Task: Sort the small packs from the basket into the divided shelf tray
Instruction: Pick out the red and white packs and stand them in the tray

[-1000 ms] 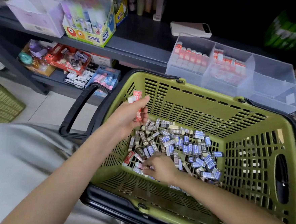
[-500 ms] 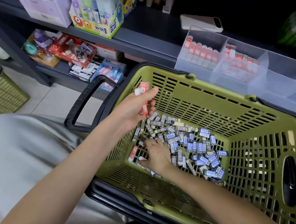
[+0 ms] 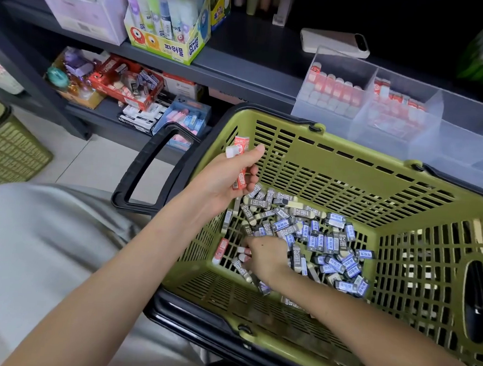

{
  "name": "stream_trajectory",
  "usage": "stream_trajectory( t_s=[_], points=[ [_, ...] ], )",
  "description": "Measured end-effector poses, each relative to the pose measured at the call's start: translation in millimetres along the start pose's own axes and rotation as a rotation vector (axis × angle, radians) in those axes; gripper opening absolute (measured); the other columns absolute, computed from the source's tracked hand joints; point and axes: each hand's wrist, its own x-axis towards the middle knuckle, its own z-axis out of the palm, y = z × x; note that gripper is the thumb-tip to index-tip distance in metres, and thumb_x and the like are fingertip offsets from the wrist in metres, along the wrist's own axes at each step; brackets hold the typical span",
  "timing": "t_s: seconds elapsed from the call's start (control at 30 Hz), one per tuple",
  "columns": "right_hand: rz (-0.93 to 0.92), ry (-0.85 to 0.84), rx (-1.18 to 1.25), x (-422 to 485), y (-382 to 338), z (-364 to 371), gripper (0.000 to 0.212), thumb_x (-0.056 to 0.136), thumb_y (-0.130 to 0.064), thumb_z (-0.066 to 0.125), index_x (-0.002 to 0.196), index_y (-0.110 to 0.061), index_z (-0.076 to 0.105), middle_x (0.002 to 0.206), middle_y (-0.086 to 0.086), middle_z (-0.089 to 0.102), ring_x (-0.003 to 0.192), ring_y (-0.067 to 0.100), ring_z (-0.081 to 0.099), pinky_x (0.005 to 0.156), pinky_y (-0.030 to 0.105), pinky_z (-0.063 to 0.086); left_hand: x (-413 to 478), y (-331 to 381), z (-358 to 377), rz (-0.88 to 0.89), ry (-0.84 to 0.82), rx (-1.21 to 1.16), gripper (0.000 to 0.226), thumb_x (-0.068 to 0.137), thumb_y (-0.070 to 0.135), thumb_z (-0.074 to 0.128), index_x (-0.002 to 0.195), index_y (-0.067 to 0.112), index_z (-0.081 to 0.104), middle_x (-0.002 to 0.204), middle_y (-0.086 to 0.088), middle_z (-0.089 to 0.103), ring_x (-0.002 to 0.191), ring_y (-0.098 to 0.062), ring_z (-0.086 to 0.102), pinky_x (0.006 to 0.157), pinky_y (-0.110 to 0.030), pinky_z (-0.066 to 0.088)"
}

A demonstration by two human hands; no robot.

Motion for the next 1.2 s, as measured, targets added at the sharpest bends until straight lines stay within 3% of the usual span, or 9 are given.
stream_trajectory(
  t_s=[0.1,0.27,0.4,0.5,0.57,0.7,0.83,1.03,1.2],
  points=[
    [-0.068,-0.033,-0.103,-8,3,4,0.034,0.086,-0.014,0.058,0.119,-0.023,0.058,0.077,-0.002,0.055,0.071,0.019,0.051,0.052,0.021,0.032,1,0,0,-0.001,0.003,-0.002,0.023,0.086,0.029,0.068,0.071,0.018,0.055,0.061,0.003,0.057,0.054,-0.008,0.053,0.058,-0.022,0.048],
    [-0.165,-0.162,-0.107,-4,13,0,0.048,0.081,-0.048,0.063,0.125,-0.03,0.054,0.112,0.005,0.054,0.107,0.025,0.049,0.08,0.031,0.044,-1,-1,0,-0.007,-0.001,0.013,0.022,0.086,0.029,0.068,0.074,0.017,0.054,0.061,0.004,0.057,0.054,-0.008,0.054,0.058,-0.021,0.048],
    [-0.309,-0.061,-0.071,0,29,8,0.045,0.082,-0.045,0.063,0.124,-0.03,0.056,0.111,0.002,0.053,0.107,0.024,0.047,0.085,0.032,0.039,-1,-2,1,-0.013,0.001,0.024,0.021,0.087,0.027,0.068,0.075,0.017,0.053,0.06,0.004,0.056,0.054,-0.009,0.052,0.057,-0.021,0.047],
    [-0.385,0.042,-0.018,-2,39,14,0.042,0.084,-0.045,0.061,0.122,-0.027,0.059,0.098,-0.002,0.045,0.098,0.02,0.043,0.078,0.03,0.032,-2,-2,1,-0.012,-0.003,0.054,0.022,0.086,0.027,0.069,0.074,0.017,0.052,0.056,0.005,0.054,0.052,-0.009,0.05,0.054,-0.02,0.046],
    [-0.333,0.154,0.16,-6,44,9,0.036,0.084,-0.049,0.059,0.112,-0.028,0.065,0.087,-0.006,0.041,0.088,0.016,0.04,0.073,0.027,0.028,-2,-4,1,-0.015,0.005,0.093,0.025,0.085,0.027,0.07,0.073,0.018,0.05,0.053,0.006,0.052,0.049,-0.009,0.047,0.051,-0.019,0.046],
    [-0.054,0.305,0.997,-10,49,-28,0.006,0.082,-0.028,0.066,0.076,-0.03,0.067,0.083,-0.007,0.057,0.086,0.011,0.051,0.083,0.03,0.039,-1,-8,1,-0.073,0.037,0.115,0.023,0.083,0.023,0.073,0.077,0.016,0.052,0.053,0.006,0.05,0.046,-0.007,0.043,0.046,-0.018,0.043],
    [-0.207,0.182,0.613,-14,45,-40,0.022,0.08,-0.046,0.066,0.088,-0.026,0.07,0.093,-0.011,0.066,0.092,0.008,0.057,0.091,0.027,0.04,0,-11,4,-0.15,0.07,0.04,0.02,0.082,0.016,0.072,0.082,0.012,0.053,0.056,0.002,0.048,0.046,-0.007,0.041,0.04,-0.016,0.036],
    [-0.222,-0.042,0.129,-10,32,5,0.045,0.081,-0.056,0.062,0.105,-0.018,0.067,0.096,0.0,0.069,0.091,0.019,0.061,0.07,0.028,0.05,2,-7,0,-0.171,0.049,-0.021,0.02,0.081,0.017,0.073,0.08,0.012,0.053,0.057,0.001,0.048,0.05,-0.008,0.04,0.038,-0.015,0.035],
    [-0.112,0.016,0.16,-3,21,20,0.027,0.084,-0.043,0.064,0.094,-0.017,0.067,0.087,-0.001,0.068,0.084,0.017,0.062,0.065,0.024,0.044,2,-5,0,-0.172,0.042,-0.051,0.02,0.08,0.019,0.073,0.079,0.013,0.054,0.057,0.002,0.049,0.048,-0.007,0.041,0.038,-0.015,0.034]
  ],
)
